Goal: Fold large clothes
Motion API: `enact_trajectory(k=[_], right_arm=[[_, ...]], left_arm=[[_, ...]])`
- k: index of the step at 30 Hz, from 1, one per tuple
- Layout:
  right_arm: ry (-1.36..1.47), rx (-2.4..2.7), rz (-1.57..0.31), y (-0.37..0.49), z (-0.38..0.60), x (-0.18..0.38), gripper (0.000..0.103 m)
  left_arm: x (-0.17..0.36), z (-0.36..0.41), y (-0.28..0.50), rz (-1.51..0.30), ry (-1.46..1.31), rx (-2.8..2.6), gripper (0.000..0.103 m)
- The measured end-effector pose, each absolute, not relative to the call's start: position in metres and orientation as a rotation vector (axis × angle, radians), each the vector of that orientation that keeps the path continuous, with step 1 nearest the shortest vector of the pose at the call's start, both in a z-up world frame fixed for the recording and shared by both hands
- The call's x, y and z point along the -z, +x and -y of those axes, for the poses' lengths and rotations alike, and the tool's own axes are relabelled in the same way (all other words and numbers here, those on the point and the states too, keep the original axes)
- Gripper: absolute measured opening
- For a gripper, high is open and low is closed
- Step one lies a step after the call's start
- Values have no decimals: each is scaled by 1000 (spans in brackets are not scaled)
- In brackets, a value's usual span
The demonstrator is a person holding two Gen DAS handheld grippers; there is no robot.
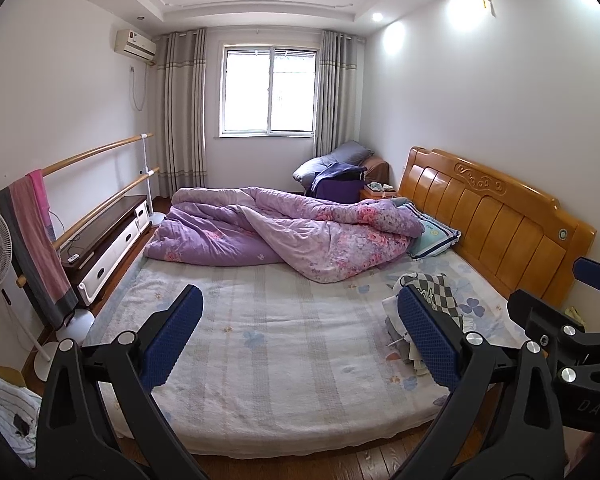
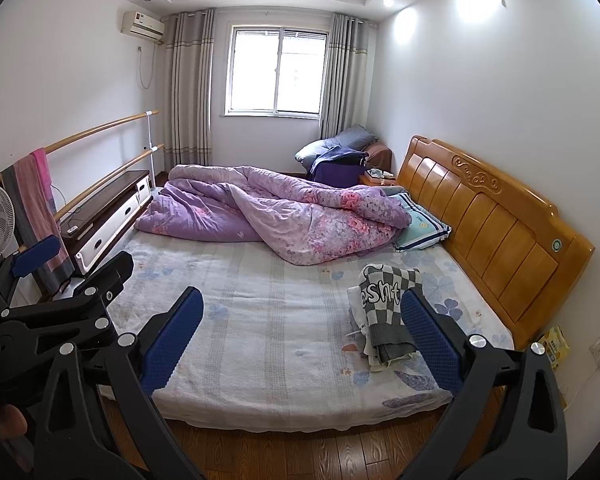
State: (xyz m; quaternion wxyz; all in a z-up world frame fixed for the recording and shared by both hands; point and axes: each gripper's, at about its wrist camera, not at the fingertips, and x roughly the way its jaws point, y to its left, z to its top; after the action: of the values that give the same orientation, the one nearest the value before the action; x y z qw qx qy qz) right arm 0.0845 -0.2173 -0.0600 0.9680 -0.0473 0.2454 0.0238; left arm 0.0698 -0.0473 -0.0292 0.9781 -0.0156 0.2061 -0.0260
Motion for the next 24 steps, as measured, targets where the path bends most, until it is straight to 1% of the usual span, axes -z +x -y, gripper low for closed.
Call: enact_trajectory(k=[24], right_arm=[[-82, -38, -512, 89, 220, 59, 95]], left_arm=[[35, 47, 75, -427, -27, 63, 98]])
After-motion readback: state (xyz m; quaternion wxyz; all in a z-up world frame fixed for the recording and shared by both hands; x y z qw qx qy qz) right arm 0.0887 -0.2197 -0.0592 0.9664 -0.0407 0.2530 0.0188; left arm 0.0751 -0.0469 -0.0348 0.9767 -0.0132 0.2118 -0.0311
